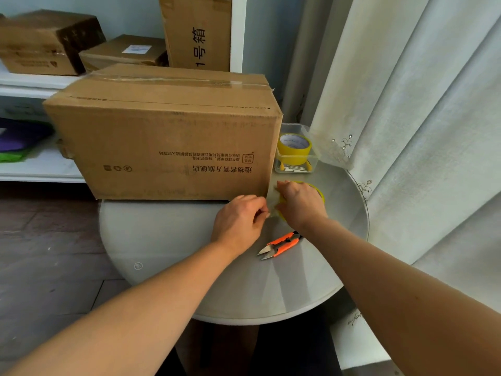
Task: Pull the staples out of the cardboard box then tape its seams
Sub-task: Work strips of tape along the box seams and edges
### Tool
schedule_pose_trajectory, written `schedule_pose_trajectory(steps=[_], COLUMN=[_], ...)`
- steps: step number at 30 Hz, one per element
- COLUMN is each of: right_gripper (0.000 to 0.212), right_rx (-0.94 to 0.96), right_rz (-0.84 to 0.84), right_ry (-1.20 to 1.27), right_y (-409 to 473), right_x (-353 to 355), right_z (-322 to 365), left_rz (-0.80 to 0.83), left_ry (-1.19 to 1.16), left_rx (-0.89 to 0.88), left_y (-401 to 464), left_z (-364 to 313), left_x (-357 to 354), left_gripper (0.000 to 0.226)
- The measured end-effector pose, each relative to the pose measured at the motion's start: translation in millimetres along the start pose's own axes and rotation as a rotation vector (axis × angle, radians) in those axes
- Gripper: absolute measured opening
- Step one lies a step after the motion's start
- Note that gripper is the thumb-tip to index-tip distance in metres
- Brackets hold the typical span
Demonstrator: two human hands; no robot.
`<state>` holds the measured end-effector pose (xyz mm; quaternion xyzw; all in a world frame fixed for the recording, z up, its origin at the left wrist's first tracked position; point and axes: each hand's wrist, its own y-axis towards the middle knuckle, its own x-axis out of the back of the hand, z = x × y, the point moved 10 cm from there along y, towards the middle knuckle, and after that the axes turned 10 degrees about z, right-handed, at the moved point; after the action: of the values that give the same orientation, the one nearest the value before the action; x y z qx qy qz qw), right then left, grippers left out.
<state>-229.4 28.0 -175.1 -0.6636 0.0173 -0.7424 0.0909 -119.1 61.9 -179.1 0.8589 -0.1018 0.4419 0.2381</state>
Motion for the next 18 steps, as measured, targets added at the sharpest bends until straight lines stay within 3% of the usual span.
schedule_pose_trajectory(steps=[3,6,10,14,18], right_gripper=[0.054,0.049,0.057,0.027,0.042], right_rx=[0.021,0.054,0.060,0.190,0.295], right_rz=[0.008,-0.015,0.119,-0.090,0.384], right_ry=[-0.010,0.016,-0.002,-0.155,-0.436], right_y=[-1,-1,-2,-25,-41], right_x=[0,1,-1,42,-5], right_z=[0,-1,1,25,41], left_rz=[0.026,0.124,0.179,0.143,0.081], left_ry=[-0.093,-0.312,-0.451,-0.405,-0.356], left_rx=[0.061,0.231,0.350,0.322,0.319], left_y=[0,4,5,8,8], left_z=[10,33,48,49,49], left_x=[-1,-12,-22,-21,-17], left_gripper=[0.009,0.010,0.011,0.016,0.013])
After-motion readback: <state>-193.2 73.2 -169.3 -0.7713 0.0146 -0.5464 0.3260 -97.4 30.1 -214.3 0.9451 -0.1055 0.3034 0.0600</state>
